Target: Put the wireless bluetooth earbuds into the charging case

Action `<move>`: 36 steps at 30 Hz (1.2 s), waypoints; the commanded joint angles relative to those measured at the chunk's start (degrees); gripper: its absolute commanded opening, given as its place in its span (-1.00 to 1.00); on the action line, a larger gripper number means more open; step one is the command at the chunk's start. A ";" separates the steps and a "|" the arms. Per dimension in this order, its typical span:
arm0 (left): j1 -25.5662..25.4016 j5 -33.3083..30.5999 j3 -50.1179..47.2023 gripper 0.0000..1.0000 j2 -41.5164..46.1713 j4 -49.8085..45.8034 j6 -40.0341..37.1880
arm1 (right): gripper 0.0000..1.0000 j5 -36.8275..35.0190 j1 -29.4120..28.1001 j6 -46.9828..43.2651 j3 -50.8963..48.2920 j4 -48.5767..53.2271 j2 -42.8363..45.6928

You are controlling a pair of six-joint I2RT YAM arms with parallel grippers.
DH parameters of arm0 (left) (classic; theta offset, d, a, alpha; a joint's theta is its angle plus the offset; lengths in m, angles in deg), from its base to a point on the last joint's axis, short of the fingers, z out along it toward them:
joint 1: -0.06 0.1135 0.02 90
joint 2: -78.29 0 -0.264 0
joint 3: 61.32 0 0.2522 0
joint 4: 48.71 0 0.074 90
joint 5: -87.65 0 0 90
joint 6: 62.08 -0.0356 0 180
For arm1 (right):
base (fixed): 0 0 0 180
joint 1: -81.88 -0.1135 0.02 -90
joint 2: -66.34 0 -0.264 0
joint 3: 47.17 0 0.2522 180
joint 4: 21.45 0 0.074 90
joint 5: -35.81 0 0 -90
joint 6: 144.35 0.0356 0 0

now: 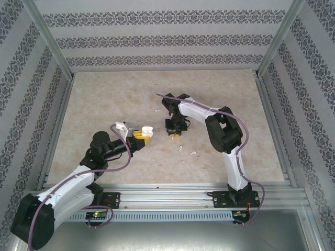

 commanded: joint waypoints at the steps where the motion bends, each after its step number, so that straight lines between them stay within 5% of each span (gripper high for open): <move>1: 0.63 1.96 -0.08 -1.00 0.41 0.85 -0.77 | -0.82 -0.35 -0.78 -1.89 1.40 -0.33 -0.17; 19: 0.63 6.14 2.26 -1.00 -4.66 13.01 6.47 | -0.94 -10.36 -3.51 -13.78 -14.04 -16.32 30.00; 29: 0.36 8.59 6.30 -1.00 -7.75 15.02 7.54 | -0.97 -7.28 -8.74 -23.66 -21.84 -30.73 49.59; 36: 0.28 9.21 7.95 -1.00 -7.24 14.86 8.08 | -0.90 0.30 -12.57 -28.36 -24.51 -38.79 54.83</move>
